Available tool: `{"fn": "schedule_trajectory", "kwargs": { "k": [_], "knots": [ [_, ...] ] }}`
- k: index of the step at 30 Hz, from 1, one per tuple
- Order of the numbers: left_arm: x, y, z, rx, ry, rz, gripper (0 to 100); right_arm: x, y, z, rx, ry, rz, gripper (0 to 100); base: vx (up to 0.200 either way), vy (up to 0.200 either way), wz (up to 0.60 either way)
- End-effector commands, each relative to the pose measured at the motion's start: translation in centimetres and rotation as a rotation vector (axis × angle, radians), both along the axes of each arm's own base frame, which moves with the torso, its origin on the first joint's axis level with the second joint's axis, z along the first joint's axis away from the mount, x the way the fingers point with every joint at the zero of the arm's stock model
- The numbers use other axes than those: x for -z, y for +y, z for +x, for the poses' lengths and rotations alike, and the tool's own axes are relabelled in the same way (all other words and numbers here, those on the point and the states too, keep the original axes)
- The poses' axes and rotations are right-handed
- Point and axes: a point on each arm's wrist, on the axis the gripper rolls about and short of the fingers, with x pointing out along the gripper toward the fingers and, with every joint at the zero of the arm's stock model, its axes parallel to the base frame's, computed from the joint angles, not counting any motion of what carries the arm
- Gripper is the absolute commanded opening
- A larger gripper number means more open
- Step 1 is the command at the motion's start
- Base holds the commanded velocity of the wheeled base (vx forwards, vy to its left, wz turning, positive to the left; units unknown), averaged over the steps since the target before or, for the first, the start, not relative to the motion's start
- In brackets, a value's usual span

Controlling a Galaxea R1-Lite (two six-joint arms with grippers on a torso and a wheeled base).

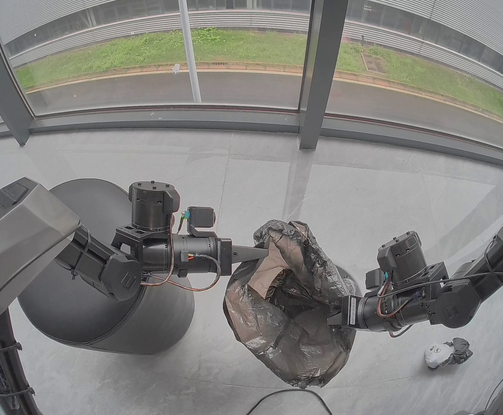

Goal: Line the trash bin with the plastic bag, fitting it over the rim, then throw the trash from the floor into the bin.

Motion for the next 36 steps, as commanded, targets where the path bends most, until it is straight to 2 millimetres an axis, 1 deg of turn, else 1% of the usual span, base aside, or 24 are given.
{"fn": "schedule_trajectory", "kwargs": {
  "k": [1, 5, 10, 12, 13, 18, 19, 20, 23, 24, 25, 28, 31, 34, 36],
  "knots": [
    [2.1, -0.5, 1.4, -0.01, 0.023, 0.016, 0, 1.7, -1.0, 1.6, 0.058, -0.007, -0.09, 0, 0.0, 0.0, 0.0],
    [4.2, -1.4, 2.0, -0.039, 0.017, 0.033, 0, 2.2, -2.8, 2.0, 0.053, -0.054, -0.194, 0, 0.0, 0.0, 0.0],
    [6.3, -2.3, 2.5, -0.062, -0.009, 0.029, 0, 2.9, -3.9, 2.4, 0.058, -0.066, -0.268, 0, 0.0, 0.0, 0.0],
    [6.7, -2.3, 2.5, -0.064, -0.007, 0.032, 0, 3.0, -3.9, 2.4, 0.059, -0.062, -0.272, 0, 0.0, 0.0, 0.0],
    [7.1, -2.6, 2.4, -0.061, -0.004, 0.034, 0, 3.4, -3.9, 2.5, 0.058, -0.053, -0.279, 0, 0.0, 0.0, 0.0],
    [7.5, -3.4, 1.8, -0.039, 0.011, 0.04, 0, 4.0, -3.9, 2.6, 0.071, -0.046, -0.304, 0, 0.0, 0.0, 0.0],
    [8.0, -4.0, 1.2, -0.02, 0.022, 0.051, 0, 4.2, -4.0, 2.4, 0.071, -0.035, -0.311, 0, 0.0, 0.0, 0.0],
    [8.3, -4.2, 1.0, -0.019, 0.024, 0.059, 0, 4.4, -4.1, 2.3, 0.069, -0.032, -0.313, 0, 0.0, 0.0, 0.0],
    [8.9, -4.9, 1.1, -0.031, 0.003, 0.059, 0, 4.9, -4.1, 2.8, 0.085, -0.036, -0.325, 0, 0.0, 0.0, 0.0],
    [9.0, -5.1, 1.3, -0.033, -0.008, 0.052, 0, 5.0, -4.2, 3.0, 0.096, -0.043, -0.327, 0, 0.0, 0.0, 0.0],
    [8.6, -5.5, 1.8, -0.051, -0.055, 0.024, 0, 5.1, -4.6, 3.8, 0.131, -0.07, -0.33, 0, 0.0, 0.0, 0.0],
    [8.0, -5.9, 2.4, -0.075, -0.102, -0.01, 0, 4.9, -4.9, 4.6, 0.152, -0.127, -0.316, 0, 0.0, 0.0, 0.0],
    [7.5, -5.7, 2.2, -0.078, -0.098, -0.017, 0, 4.8, -5.1, 4.8, 0.14, -0.154, -0.325, 0, 0.0, 0.0, 0.0],
    [7.7, -5.6, 2.1, -0.087, -0.094, -0.007, 0, 4.9, -5.5, 4.9, 0.142, -0.157, -0.336, 0, 0.0, 0.0, 0.0],
    [8.0, -5.9, 1.9, -0.091, -0.09, -0.001, 0, 5.2, -5.7, 4.8, 0.132, -0.15, -0.349, 0, 0.0, 0.0, 0.0]
  ]
}}
